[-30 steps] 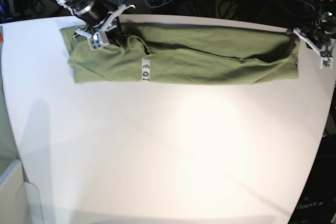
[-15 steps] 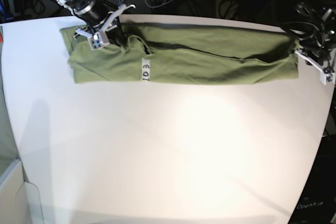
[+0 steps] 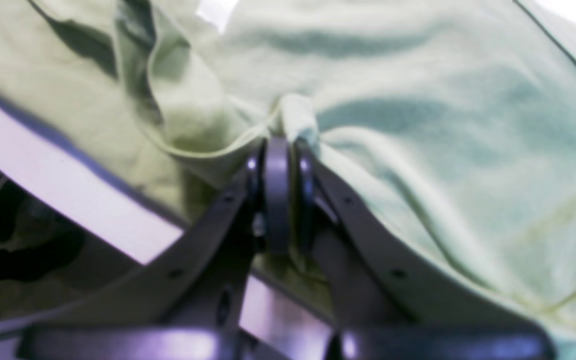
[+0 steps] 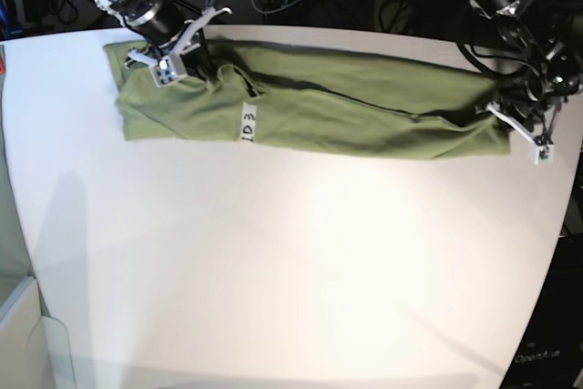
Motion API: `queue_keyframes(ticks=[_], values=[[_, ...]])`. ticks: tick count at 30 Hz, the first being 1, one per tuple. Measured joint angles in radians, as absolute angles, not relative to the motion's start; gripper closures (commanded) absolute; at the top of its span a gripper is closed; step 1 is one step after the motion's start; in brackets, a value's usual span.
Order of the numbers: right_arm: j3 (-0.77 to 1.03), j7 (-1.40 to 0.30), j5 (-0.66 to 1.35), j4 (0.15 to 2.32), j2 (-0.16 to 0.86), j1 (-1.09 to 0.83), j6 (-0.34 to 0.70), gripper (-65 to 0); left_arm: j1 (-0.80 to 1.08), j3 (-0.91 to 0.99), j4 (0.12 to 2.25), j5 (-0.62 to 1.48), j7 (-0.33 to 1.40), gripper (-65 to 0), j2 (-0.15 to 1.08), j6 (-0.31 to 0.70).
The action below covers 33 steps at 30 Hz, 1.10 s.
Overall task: Fold the T-shirt properly
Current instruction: 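Grasp the folded strip's end with the left gripper and tug outward, then pull the strip's other end outward with the right gripper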
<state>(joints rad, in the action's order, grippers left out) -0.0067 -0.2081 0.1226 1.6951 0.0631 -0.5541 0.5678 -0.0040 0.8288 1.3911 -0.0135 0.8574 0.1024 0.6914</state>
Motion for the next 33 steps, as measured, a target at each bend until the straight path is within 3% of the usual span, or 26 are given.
queue_keyframes(ticks=[11, 29, 33], values=[[-0.002, -0.129, 0.168, 1.555, 0.083, -0.484, 0.584, -0.3, -0.038, 0.83, 1.329, 0.001, 0.818, -1.6, 0.108, 0.692], [0.019, -0.12, 0.184, 1.518, 0.123, -0.444, 0.605, -1.2, -0.039, 0.828, 1.321, 0.011, 0.837, -1.6, 0.15, 0.707], [0.019, -0.149, 0.165, 1.561, 0.133, -0.456, 0.6, -10.2, -0.039, 0.828, 1.321, 0.011, 0.837, -1.6, 0.15, 0.707]])
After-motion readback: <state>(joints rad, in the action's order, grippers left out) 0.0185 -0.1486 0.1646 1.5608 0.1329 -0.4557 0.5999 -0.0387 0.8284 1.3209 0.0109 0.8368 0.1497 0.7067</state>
